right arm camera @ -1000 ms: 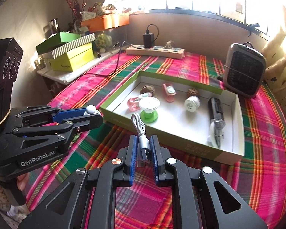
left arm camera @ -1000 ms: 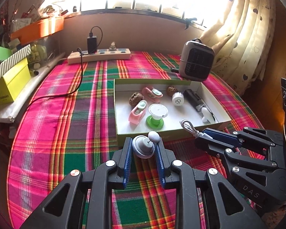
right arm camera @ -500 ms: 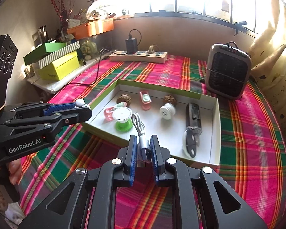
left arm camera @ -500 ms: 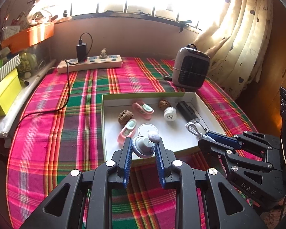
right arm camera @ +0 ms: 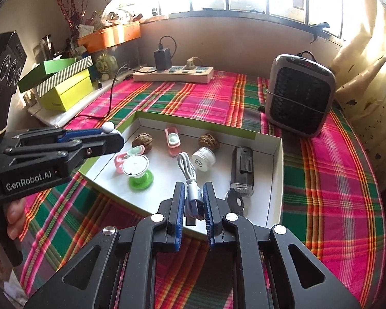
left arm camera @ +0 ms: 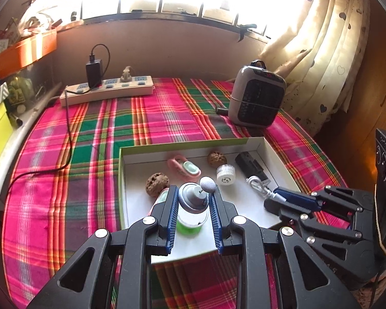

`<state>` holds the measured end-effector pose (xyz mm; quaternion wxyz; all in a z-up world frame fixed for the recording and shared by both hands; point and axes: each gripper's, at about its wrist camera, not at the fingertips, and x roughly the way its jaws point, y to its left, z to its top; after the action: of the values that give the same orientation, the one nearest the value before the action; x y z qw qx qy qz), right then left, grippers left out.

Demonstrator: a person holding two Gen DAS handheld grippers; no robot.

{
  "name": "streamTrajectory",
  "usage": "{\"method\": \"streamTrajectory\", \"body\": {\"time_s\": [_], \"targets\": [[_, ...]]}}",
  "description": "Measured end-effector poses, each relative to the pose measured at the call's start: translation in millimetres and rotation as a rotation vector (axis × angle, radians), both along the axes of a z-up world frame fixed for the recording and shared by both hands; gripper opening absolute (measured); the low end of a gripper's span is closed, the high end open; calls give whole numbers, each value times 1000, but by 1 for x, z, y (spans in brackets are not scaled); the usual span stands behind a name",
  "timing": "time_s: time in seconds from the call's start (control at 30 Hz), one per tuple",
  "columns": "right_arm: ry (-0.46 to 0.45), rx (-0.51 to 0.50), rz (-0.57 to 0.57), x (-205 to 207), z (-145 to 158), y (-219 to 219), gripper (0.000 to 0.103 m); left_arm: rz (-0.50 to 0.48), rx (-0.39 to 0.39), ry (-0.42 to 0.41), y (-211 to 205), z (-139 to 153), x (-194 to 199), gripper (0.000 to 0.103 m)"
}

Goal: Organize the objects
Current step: 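Carry the stand in left tool and cable in right tool over the box, then open left tool to release the stand while right tool drops the cable in the box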

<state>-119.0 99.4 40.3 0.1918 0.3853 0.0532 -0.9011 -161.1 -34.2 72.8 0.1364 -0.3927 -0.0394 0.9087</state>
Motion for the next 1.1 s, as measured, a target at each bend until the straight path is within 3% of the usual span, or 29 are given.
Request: {"method": "streamTrajectory", "body": {"time_s": [0.6,1.1], "targets": [[-67,28,28,-22,-23,-10,15,-21,-24,-82,12,-27,-47,22],[-80,64,29,-32,-29,-18,15,-26,-61,-117,17,-46,-59,22]]}}
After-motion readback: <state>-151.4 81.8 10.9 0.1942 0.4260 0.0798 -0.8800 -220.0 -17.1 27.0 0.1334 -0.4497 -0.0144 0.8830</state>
